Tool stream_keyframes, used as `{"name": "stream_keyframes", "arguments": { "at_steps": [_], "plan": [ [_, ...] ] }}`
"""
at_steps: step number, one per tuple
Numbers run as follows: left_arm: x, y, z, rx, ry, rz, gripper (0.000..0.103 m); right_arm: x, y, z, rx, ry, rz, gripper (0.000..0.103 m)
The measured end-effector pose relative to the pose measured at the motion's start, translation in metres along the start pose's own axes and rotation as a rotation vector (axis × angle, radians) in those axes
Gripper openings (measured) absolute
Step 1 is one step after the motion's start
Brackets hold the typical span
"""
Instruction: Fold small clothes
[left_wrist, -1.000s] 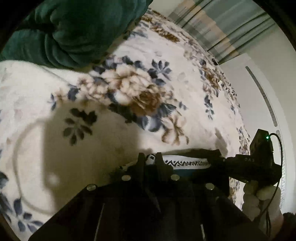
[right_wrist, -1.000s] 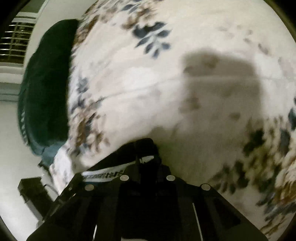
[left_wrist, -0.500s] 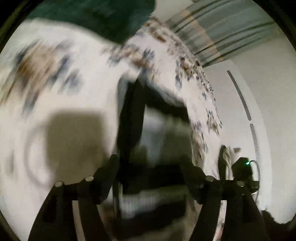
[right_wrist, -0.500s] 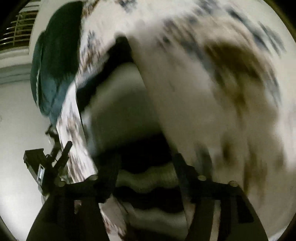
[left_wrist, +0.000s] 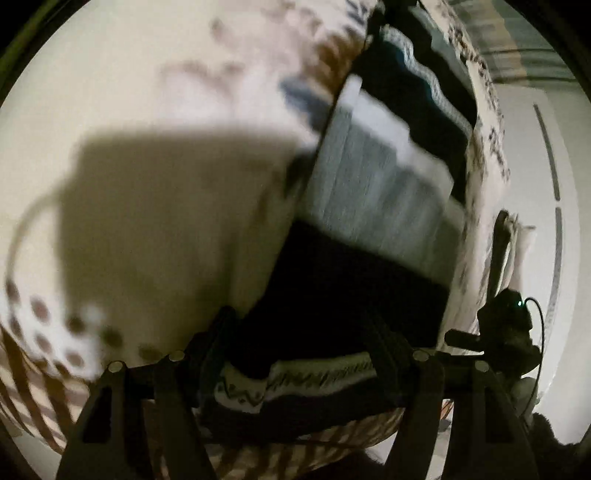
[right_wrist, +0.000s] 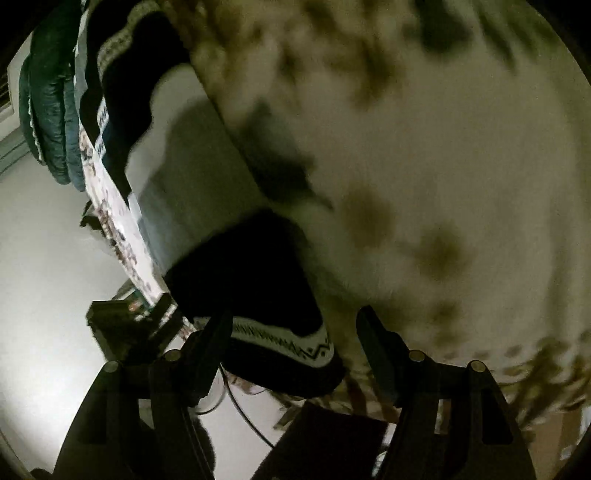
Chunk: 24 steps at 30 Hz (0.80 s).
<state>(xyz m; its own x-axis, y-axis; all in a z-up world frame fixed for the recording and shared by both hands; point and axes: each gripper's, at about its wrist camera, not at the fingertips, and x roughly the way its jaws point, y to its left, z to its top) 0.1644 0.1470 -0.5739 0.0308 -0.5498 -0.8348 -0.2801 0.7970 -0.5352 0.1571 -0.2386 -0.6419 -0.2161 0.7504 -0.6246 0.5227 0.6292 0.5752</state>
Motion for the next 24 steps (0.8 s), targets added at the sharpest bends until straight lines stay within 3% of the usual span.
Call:
{"name": "stream_keyframes", "arguments": {
  "at_steps": [2,6,8,9,12,16,17,18,19,21,22,24],
  "plan": [
    [0.003,0.001,-0.004,-0.002,0.001,-0.007,0.067,0.015,-0.003,-0.005,0.001,0.014,0.022,0.072],
    [0.002,0.0,-0.007,0.003,-0.018,0.005,0.066,0.039,-0.003,-0.018,-0.012,0.021,-0.02,0.069],
    [0.003,-0.006,-0.012,0.035,-0.035,0.023,0.065,0.042,0.001,-0.026,-0.047,0.011,-0.105,0.043],
    [0.005,-0.005,-0.013,0.042,-0.037,0.025,0.065,0.045,0.001,-0.03,-0.055,0.011,-0.135,0.041],
    [0.013,-0.002,-0.016,0.033,-0.036,0.011,0.065,0.049,0.002,-0.033,-0.04,-0.013,-0.075,0.043],
    [0.019,-0.004,-0.014,0.002,-0.063,-0.027,0.065,0.053,-0.005,-0.029,-0.008,-0.045,0.036,0.054],
    [0.017,-0.006,-0.015,0.005,-0.074,-0.037,0.049,0.055,-0.007,-0.028,0.018,-0.055,0.061,0.054],
    [0.016,-0.008,-0.017,0.009,-0.078,-0.046,0.009,0.054,-0.009,-0.028,0.031,-0.065,0.077,0.054],
    [0.017,-0.011,-0.018,0.012,-0.07,-0.06,0.01,0.054,-0.011,-0.03,0.043,-0.081,0.089,0.053],
    [0.01,-0.015,-0.022,0.019,-0.089,-0.055,0.01,0.054,-0.009,-0.036,0.042,-0.112,0.105,0.025],
    [0.008,-0.017,-0.024,0.016,-0.092,-0.057,0.01,0.053,-0.007,-0.04,0.045,-0.12,0.107,0.018],
    [0.003,-0.017,-0.03,0.02,-0.087,-0.054,0.01,0.05,-0.005,-0.048,0.068,-0.137,0.08,0.014]
  ]
}}
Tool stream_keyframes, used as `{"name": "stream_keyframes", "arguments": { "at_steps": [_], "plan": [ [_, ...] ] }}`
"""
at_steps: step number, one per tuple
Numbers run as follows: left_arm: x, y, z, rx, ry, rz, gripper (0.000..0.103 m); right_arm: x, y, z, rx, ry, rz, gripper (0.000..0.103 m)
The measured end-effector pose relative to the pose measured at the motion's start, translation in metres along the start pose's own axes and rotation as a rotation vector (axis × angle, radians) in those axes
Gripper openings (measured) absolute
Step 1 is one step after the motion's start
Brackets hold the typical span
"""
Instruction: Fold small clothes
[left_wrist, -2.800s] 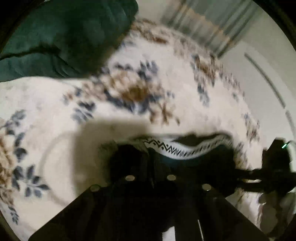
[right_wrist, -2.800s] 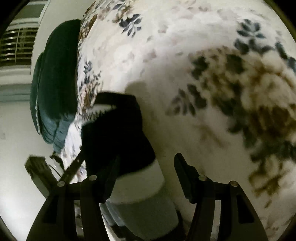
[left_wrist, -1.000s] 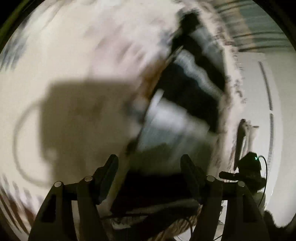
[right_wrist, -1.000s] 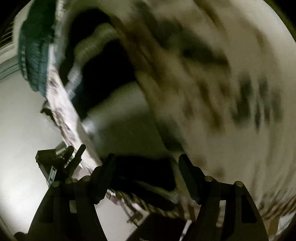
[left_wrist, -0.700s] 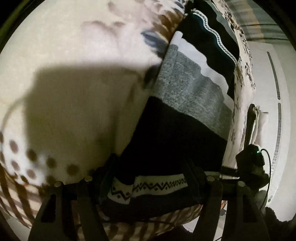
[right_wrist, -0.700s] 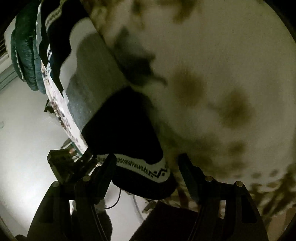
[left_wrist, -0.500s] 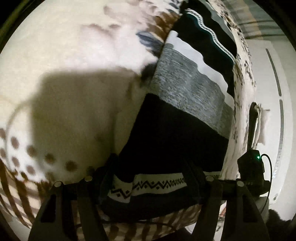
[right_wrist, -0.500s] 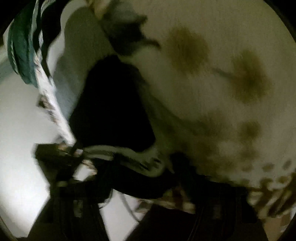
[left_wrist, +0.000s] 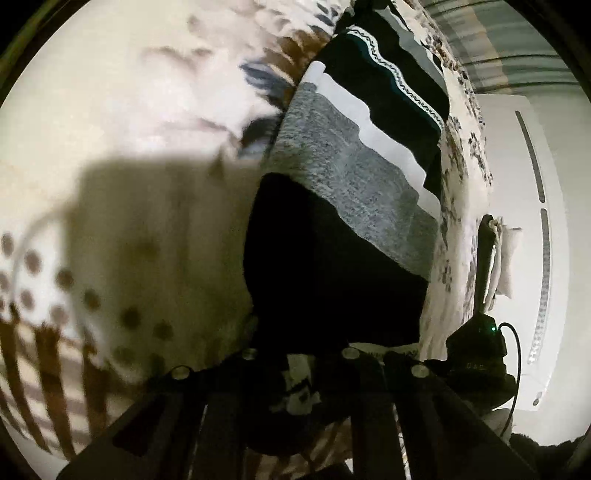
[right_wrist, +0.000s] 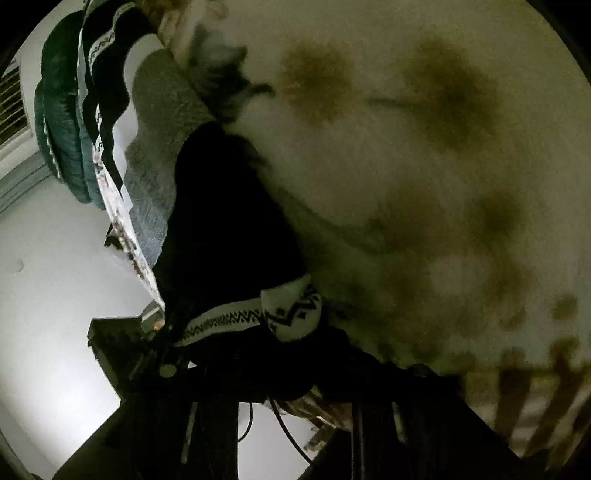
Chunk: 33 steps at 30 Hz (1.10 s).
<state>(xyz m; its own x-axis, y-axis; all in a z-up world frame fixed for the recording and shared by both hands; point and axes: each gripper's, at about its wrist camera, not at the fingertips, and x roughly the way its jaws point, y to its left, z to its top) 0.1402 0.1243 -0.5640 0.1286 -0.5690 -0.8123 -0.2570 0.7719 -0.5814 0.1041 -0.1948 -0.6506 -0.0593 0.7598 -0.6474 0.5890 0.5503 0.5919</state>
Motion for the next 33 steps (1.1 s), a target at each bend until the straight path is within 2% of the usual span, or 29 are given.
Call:
{"name": "stream_keyframes", "arguments": {
  "at_steps": [4,6,8,10,13,14,15,16,21,25,29,33],
  "plan": [
    [0.003,0.008,-0.005,-0.014,0.031,-0.011,0.01,0.008,0.002,-0.014,-0.006,0.013,-0.051,0.011],
    [0.006,0.012,-0.001,-0.045,0.048,-0.047,0.015,0.007,0.009,-0.013,-0.034,0.002,-0.074,0.012],
    [0.012,0.021,0.006,-0.094,0.078,-0.07,0.025,0.01,0.015,-0.01,-0.01,0.002,-0.061,0.022],
    [0.012,0.028,0.006,-0.106,0.086,-0.097,0.027,0.01,0.014,-0.003,0.012,0.004,-0.043,0.038],
    [0.011,0.027,0.003,-0.081,0.082,-0.099,0.024,0.009,0.017,0.004,0.04,-0.013,-0.01,0.04],
    [0.007,0.024,0.001,-0.068,0.069,-0.09,0.024,0.011,0.018,0.004,0.044,-0.02,-0.005,0.037],
    [0.004,0.021,0.0,-0.056,0.061,-0.08,0.01,0.011,0.022,0.002,0.043,-0.042,0.004,0.029],
    [0.0,0.017,-0.001,-0.041,0.054,-0.081,0.01,0.003,0.02,0.003,0.029,-0.045,0.008,0.014],
    [-0.024,-0.011,0.005,0.007,-0.003,-0.095,0.01,-0.029,0.053,-0.002,-0.056,-0.068,0.043,0.012],
    [-0.051,-0.045,0.029,0.066,-0.077,-0.126,0.01,-0.063,0.087,0.002,-0.138,-0.104,0.098,0.011],
    [-0.074,-0.085,0.078,0.094,-0.18,-0.178,0.01,-0.109,0.123,0.023,-0.192,-0.161,0.174,0.011],
    [-0.074,-0.117,0.139,0.106,-0.252,-0.256,0.01,-0.149,0.157,0.064,-0.238,-0.228,0.241,0.011]
  ]
}}
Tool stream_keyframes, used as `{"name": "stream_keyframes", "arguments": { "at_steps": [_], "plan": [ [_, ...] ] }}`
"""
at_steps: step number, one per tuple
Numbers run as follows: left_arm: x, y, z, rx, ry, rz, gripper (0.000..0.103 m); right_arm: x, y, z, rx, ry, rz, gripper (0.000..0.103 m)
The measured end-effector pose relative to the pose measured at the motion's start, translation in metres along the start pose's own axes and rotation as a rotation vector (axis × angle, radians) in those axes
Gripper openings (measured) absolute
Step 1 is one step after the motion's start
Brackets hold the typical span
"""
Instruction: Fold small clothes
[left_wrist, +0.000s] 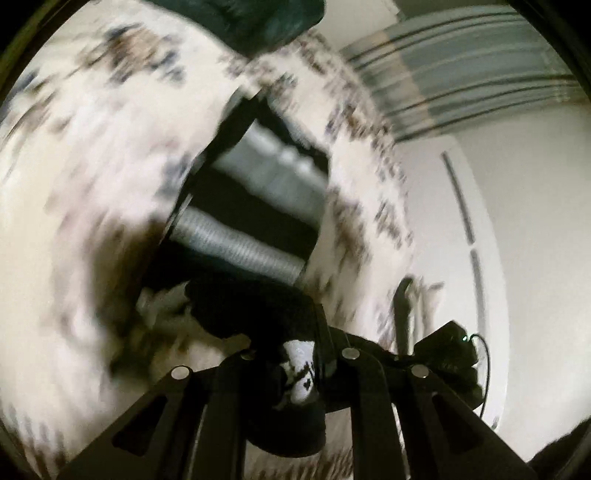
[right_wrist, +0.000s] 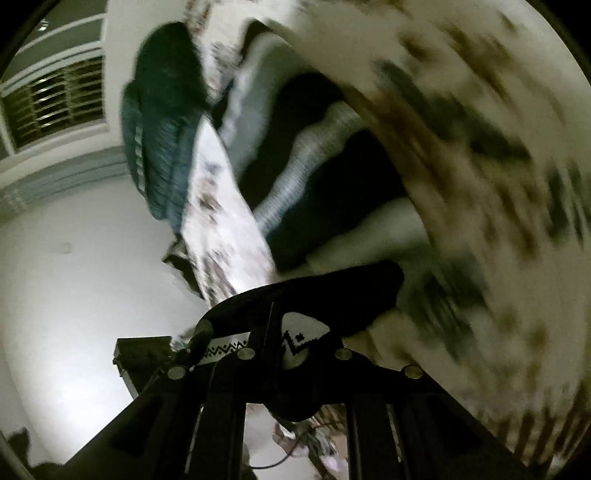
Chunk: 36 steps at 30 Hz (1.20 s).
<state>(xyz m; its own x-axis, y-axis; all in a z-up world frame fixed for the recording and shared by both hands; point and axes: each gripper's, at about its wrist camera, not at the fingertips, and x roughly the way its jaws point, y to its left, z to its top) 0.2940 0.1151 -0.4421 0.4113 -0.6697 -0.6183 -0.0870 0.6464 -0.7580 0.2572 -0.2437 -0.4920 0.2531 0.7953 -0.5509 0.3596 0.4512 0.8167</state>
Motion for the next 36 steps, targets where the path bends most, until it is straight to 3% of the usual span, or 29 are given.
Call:
{"name": "stream_keyframes", "arguments": {
  "at_steps": [5,11,13,15,17,18,20,23,26,31,34,36],
  "plan": [
    [0.048,-0.011,0.096,0.007,-0.079,-0.053,0.01,0.003,0.035,0.097,-0.038,-0.093,0.025,0.011],
    [0.111,0.002,0.196,-0.037,-0.108,-0.058,0.011,0.053,0.079,0.222,-0.036,-0.157,0.016,0.011],
    [0.131,0.011,0.221,-0.07,-0.102,-0.077,0.021,0.067,0.088,0.267,-0.01,-0.154,0.036,0.012],
    [0.15,0.024,0.249,-0.128,-0.089,-0.081,0.033,0.083,0.091,0.302,0.036,-0.131,0.048,0.017],
    [0.157,0.037,0.264,-0.186,-0.087,-0.084,0.042,0.095,0.09,0.326,0.07,-0.104,0.059,0.04],
    [0.158,0.041,0.268,-0.209,-0.09,-0.092,0.042,0.098,0.093,0.337,0.074,-0.104,0.057,0.045],
    [0.153,0.049,0.272,-0.237,-0.109,-0.122,0.042,0.099,0.1,0.344,0.04,-0.109,0.056,0.059],
    [0.142,0.058,0.272,-0.257,-0.145,-0.149,0.056,0.088,0.113,0.343,-0.063,-0.138,0.015,0.062],
    [0.134,0.061,0.272,-0.201,-0.176,-0.074,0.06,0.086,0.11,0.336,-0.133,-0.129,-0.067,0.064],
    [0.154,0.046,0.277,0.033,-0.1,0.136,0.061,0.107,0.104,0.326,-0.285,-0.073,-0.279,0.064],
    [0.151,0.041,0.26,0.101,-0.073,0.175,0.061,0.118,0.094,0.323,-0.319,-0.03,-0.326,0.064],
    [0.134,0.041,0.234,0.091,-0.075,0.152,0.061,0.122,0.085,0.323,-0.331,0.021,-0.326,0.067]
  ]
}}
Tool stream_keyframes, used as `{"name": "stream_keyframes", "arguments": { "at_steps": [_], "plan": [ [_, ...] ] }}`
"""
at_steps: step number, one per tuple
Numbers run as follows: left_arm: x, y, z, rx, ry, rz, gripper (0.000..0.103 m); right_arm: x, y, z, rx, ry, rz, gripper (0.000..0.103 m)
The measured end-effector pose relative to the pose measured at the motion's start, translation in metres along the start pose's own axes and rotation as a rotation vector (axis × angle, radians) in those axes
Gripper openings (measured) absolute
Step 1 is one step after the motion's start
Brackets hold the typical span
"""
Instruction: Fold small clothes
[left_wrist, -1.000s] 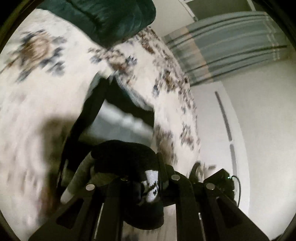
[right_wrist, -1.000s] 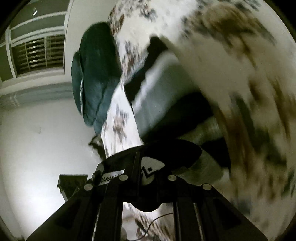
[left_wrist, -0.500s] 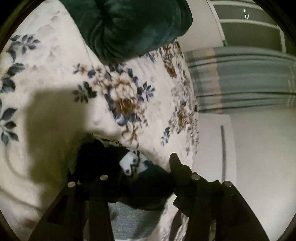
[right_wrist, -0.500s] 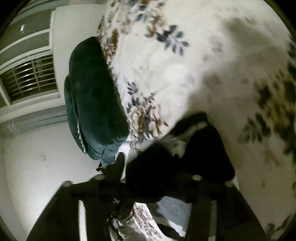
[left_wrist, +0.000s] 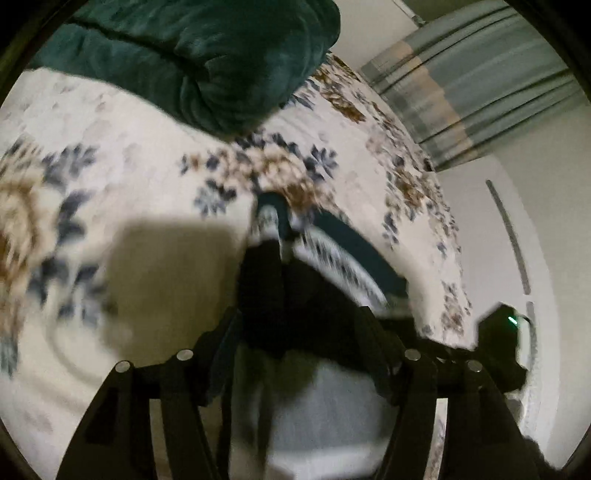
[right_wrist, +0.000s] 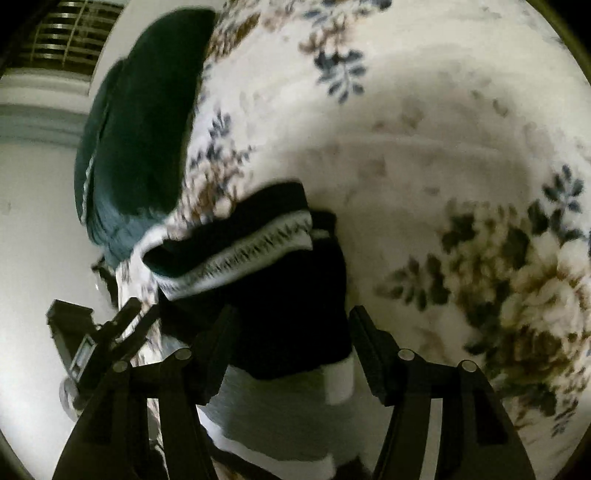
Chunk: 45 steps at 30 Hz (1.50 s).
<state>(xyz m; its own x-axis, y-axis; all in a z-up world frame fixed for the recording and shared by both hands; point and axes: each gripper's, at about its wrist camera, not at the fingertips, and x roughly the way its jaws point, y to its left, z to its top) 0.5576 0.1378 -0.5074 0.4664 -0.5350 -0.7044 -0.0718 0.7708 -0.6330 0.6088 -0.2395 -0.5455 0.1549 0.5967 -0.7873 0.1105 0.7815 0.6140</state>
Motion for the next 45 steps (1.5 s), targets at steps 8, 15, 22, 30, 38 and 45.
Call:
{"name": "stream_keyframes", "arguments": {
  "at_steps": [8,15,22,30,38,45],
  "plan": [
    [-0.058,0.023,-0.13,-0.239,0.04,-0.087,0.082,0.017,-0.029,0.0,-0.032,0.191,0.08,0.102],
    [-0.023,0.037,-0.187,-0.497,0.014,-0.187,0.082,0.056,-0.04,0.017,-0.005,0.32,0.188,0.103],
    [0.022,0.043,-0.17,-0.616,-0.097,-0.201,0.082,0.087,-0.034,0.03,0.017,0.358,0.247,0.103],
    [0.003,0.037,-0.132,-0.528,-0.145,-0.188,0.028,0.078,-0.03,0.013,0.018,0.226,0.254,0.039],
    [-0.047,0.049,-0.098,-0.351,0.002,-0.224,0.027,0.019,-0.035,-0.087,0.193,0.068,0.278,0.023],
    [-0.062,0.059,-0.125,-0.229,0.23,-0.176,0.039,-0.015,-0.026,-0.268,0.394,0.048,0.211,0.018]
  ]
}}
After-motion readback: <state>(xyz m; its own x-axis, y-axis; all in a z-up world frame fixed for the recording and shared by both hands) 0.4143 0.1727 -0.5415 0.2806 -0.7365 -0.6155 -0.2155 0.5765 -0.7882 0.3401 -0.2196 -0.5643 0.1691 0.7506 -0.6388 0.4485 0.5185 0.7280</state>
